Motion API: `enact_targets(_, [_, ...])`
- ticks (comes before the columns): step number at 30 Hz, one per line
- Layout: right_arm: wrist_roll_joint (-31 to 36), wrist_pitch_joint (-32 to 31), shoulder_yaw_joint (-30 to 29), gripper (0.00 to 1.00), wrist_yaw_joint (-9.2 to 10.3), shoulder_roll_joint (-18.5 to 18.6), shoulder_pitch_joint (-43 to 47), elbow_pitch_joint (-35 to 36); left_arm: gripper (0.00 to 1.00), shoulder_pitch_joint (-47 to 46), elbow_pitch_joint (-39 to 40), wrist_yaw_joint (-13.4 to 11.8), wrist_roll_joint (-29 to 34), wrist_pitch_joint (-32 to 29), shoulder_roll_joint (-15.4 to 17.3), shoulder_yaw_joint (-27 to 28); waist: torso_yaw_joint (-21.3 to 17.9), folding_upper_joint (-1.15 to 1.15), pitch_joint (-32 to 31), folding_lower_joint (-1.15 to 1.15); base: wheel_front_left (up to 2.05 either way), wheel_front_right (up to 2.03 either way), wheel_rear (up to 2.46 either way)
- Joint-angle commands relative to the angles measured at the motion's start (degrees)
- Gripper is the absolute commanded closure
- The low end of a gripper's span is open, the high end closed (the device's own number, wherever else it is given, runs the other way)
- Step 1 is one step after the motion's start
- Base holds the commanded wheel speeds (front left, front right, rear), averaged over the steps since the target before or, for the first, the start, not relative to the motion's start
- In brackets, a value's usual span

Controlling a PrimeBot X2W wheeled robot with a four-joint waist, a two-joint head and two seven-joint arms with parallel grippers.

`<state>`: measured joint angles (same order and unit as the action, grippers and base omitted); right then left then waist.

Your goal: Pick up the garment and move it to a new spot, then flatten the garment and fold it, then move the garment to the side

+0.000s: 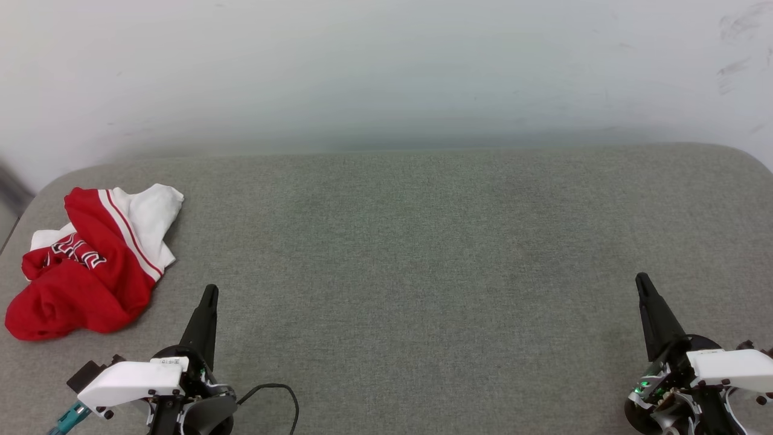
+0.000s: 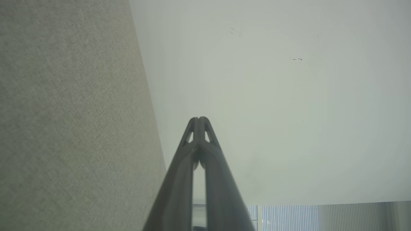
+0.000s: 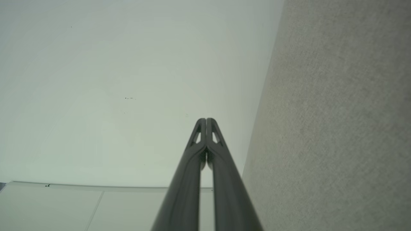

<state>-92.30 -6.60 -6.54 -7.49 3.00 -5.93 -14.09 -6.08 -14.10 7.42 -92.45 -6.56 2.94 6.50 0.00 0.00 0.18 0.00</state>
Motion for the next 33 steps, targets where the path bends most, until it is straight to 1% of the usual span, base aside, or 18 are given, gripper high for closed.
enact_targets(1, [-0.22,-0.05,0.04,1.0,0.0,-0.24,-0.65,-0.03,1.0,-0.36,0.03,0.24,0.09,-0.13,-0.09,0.16,0.0,0.0,0.0,0.0,0.0,0.0,0.0])
enact_targets(33, [-0.21,-0.04,0.04,1.0,0.0,-0.24,-0.65,-0.03,1.0,-0.36,0.03,0.24,0.08,-0.12,-0.09,0.15,0.0,0.0,0.0,0.0,0.0,0.0,0.0])
